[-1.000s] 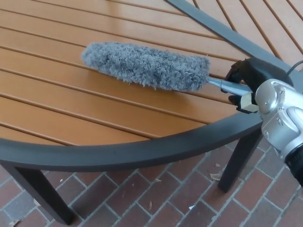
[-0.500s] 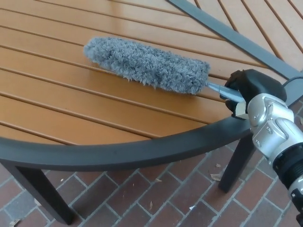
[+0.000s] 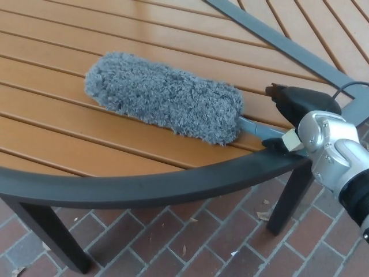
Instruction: The robot walks towards a desk kept outside and uses its right hand to up pick up the grey duster kept on it and uses it to clean the table by swiping it twice
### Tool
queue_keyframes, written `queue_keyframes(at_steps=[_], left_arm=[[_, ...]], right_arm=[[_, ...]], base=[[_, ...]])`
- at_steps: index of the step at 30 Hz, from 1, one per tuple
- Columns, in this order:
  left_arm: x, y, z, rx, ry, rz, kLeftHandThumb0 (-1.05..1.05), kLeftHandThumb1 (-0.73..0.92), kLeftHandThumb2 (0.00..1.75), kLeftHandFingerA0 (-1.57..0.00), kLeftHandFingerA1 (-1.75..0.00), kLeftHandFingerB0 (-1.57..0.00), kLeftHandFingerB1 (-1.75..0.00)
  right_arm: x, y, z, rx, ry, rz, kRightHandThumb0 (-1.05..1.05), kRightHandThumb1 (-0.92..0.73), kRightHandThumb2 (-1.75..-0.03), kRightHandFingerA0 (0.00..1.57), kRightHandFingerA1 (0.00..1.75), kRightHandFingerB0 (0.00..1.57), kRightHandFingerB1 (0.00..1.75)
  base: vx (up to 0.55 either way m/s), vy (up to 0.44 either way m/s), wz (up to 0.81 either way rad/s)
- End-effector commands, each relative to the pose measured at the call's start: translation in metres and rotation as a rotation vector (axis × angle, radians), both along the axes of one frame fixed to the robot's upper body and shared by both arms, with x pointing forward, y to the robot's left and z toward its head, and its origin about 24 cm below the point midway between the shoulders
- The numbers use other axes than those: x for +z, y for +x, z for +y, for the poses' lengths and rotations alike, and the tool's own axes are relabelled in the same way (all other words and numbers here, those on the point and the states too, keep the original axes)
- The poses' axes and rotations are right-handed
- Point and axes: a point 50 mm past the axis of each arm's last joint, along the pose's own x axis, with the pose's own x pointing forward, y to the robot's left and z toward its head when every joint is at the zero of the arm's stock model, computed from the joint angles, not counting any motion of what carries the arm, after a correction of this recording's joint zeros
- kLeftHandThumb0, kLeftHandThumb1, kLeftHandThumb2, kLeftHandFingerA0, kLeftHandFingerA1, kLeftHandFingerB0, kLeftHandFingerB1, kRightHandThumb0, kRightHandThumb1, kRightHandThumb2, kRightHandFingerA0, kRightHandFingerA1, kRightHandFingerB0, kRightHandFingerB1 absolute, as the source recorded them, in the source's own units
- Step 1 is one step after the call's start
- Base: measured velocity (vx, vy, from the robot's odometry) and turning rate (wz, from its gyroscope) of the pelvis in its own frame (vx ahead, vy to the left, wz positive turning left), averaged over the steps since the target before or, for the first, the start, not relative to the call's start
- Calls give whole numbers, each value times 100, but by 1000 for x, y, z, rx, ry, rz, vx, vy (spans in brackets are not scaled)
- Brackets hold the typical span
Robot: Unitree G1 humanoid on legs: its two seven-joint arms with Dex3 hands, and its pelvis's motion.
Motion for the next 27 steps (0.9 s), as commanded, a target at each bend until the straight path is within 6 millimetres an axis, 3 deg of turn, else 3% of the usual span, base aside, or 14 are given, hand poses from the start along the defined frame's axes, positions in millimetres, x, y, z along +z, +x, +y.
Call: queue_keyframes(at_steps=[1,3,4,11,13,14,17,18,21,22,24,25,26,27], left_arm=[[3,-1,1,-11,23,-25,4,71,75,-79,-56,-73,-53],[3,-1,1,-11,23,-25,4,71,75,-79,-56,-73,-53],[3,0,3,-7,26,-22,3,68,79,-84,-56,-77,-55],[5,3,4,-6,37,-18,6,69,82,-80,-55,-76,-54],[4,1,4,-12,34,-19,8,68,82,-71,-57,-69,-55],[3,1,3,-17,34,-8,5,70,76,-75,-56,-72,-55],[3,1,2,-19,35,-3,5,70,76,-75,-56,-72,-55],[3,0,2,-12,30,-9,4,69,76,-78,-58,-75,-57],[2,-2,2,-10,25,-7,4,69,74,-77,-57,-75,-56],[2,-4,2,-19,28,8,5,67,79,-78,-57,-77,-57],[2,-4,2,-17,26,7,5,67,79,-78,-57,-77,-57],[2,-4,1,-15,23,2,5,66,80,-82,-56,-78,-55],[2,-4,1,-13,21,-3,5,66,80,-82,-56,-78,-55],[1,-4,0,-10,20,-2,6,68,74,-78,-58,-76,-58]], right_arm=[[11,-1,-11,82,-139,66,-85,-50,-71,0,0,0,0],[11,-2,-11,82,-140,67,-85,-50,-71,0,0,0,0],[25,-2,-11,117,-158,46,-95,-57,-58,0,0,0,0],[51,-10,-13,169,-178,41,-100,-59,-59,0,0,0,0],[60,-22,-18,199,-137,53,-96,-59,-59,0,0,0,0],[71,-34,-26,220,-104,55,-99,-51,-80,0,0,0,0],[75,-39,-28,224,-97,56,-99,-51,-80,0,0,0,0],[84,-46,-35,228,-80,29,-100,-68,-62,0,0,0,0],[111,-64,-53,236,-45,-46,-98,-71,-62,0,0,0,0],[136,-81,-67,237,-24,-110,-101,-58,-85,0,0,0,0],[141,-86,-71,236,-15,-128,-101,-58,-85,0,0,0,0],[151,-93,-78,219,17,-147,-98,-72,-61,0,0,0,0],[158,-98,-83,209,38,-158,-98,-72,-61,0,0,0,0],[169,-114,-99,166,82,-179,-102,-60,-99,0,17,0,0]], base=[[0,0,0],[0,0,0],[0,0,0],[0,0,0],[0,0,0],[0,0,0],[0,0,0],[0,0,0],[0,0,0],[0,0,0],[0,0,0],[0,0,0],[0,0,0],[0,0,0]])
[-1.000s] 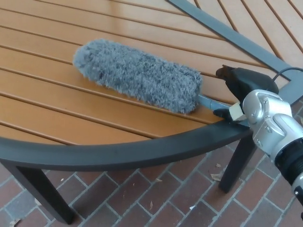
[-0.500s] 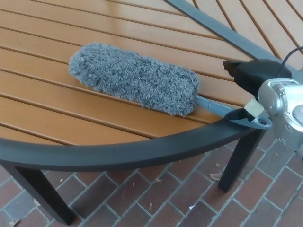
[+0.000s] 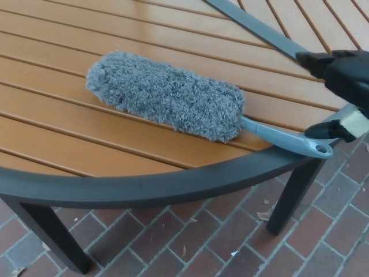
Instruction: The robot walks towards a desk kept outside and uses its right hand to up pick up the grey duster kept on it and uses it to clean the table by swiping it twice
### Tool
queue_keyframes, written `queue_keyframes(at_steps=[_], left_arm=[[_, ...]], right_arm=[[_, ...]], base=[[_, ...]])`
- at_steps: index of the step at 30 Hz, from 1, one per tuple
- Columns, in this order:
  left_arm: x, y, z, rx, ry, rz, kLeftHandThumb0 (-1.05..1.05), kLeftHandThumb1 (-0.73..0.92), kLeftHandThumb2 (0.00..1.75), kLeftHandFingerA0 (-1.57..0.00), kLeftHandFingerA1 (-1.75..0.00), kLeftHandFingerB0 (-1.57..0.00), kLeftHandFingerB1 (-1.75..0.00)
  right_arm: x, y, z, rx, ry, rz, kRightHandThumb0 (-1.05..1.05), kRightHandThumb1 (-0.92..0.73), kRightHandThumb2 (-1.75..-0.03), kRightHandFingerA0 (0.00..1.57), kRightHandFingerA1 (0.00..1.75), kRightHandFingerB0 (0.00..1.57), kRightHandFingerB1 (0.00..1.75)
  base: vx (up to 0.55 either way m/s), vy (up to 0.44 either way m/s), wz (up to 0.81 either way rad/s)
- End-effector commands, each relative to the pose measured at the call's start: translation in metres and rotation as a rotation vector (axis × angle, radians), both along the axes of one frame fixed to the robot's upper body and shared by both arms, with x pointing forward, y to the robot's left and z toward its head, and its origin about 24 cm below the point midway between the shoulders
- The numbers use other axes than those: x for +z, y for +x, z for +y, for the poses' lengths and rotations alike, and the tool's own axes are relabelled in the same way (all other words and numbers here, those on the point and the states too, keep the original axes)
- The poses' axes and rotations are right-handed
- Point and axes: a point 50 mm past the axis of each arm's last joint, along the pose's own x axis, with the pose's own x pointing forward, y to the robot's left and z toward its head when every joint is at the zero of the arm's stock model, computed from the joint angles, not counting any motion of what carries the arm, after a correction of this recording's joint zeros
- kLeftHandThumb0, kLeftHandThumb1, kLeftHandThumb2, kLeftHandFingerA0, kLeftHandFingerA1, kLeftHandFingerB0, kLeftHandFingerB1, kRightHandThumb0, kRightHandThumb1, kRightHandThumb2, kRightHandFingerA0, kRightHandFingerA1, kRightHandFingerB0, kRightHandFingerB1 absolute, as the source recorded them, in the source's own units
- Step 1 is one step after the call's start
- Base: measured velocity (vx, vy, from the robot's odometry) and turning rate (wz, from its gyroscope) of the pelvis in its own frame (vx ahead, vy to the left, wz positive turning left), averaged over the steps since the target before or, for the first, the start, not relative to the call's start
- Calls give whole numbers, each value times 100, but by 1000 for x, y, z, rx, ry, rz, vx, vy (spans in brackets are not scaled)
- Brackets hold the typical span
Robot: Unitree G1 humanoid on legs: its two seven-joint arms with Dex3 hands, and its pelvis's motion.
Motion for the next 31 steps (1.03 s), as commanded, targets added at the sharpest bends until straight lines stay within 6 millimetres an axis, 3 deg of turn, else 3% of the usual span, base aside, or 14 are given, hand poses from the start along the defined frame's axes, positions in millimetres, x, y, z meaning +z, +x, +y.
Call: queue_keyframes(at_steps=[1,2,4,7,10,13,17,18,21,25,26,29,30,31], left_arm=[[2,-6,2,-4,21,1,6,68,74,-78,-58,-76,-58],[1,-7,2,7,14,2,7,67,78,-77,-57,-75,-57],[1,-7,3,16,6,1,6,66,81,-78,-58,-77,-57],[1,-8,3,15,7,2,6,66,81,-78,-58,-77,-57],[3,-7,5,13,11,4,6,69,73,-77,-57,-77,-57],[4,-8,6,14,23,0,1,70,73,-78,-58,-77,-57],[5,-8,7,15,27,0,1,70,73,-78,-58,-77,-57],[6,-7,9,13,40,13,-4,70,64,-79,-56,-77,-55],[6,-7,9,12,46,18,-4,70,64,-79,-56,-77,-55],[6,-8,10,-6,61,52,-13,64,58,-79,-54,-74,-53],[6,-10,10,-11,69,66,-17,59,57,-73,-52,-72,-52],[6,-13,10,-17,78,84,-17,59,57,-73,-52,-72,-52],[6,-14,10,-30,87,101,-18,56,56,-77,-52,-74,-51],[6,-14,10,-38,94,111,-18,56,56,-77,-52,-74,-51]], right_arm=[[67,-69,-59,-45,178,-21,-102,-60,-99,0,17,0,0],[60,-88,-84,-129,264,-31,-89,-52,-84,0,0,0,4],[40,-107,-114,-246,376,-40,-80,-48,-79,0,0,0,11],[28,-119,-130,-308,436,-49,-80,-48,-79,0,0,0,11],[-54,-174,-200,-718,572,-83,-80,-51,-87,0,22,10,15],[-100,-212,-222,-949,603,-114,-70,-47,-86,3,34,4,27],[-112,-223,-226,-1005,610,-126,-70,-47,-86,3,34,4,27],[-139,-229,-227,-1113,751,-133,-54,-59,-60,8,32,8,21],[-152,-232,-226,-1156,814,-138,-54,-59,-60,8,32,8,21],[-174,-218,-216,-1186,801,-38,-57,-64,-59,6,31,5,25],[-187,-214,-208,-1183,776,-11,-51,-58,-59,16,35,20,29],[-202,-208,-197,-1173,743,21,-51,-58,-59,16,35,20,29],[-211,-209,-189,-1178,721,30,-39,-55,-57,63,95,30,32],[-216,-210,-184,-1184,711,32,-39,-55,-57,63,95,30,32]], base=[[0,0,0],[0,0,0],[0,0,0],[0,0,0],[0,0,0],[0,0,0],[0,0,0],[0,0,0],[0,0,0],[0,0,0],[0,0,0],[0,0,0],[0,0,0],[0,0,0]])
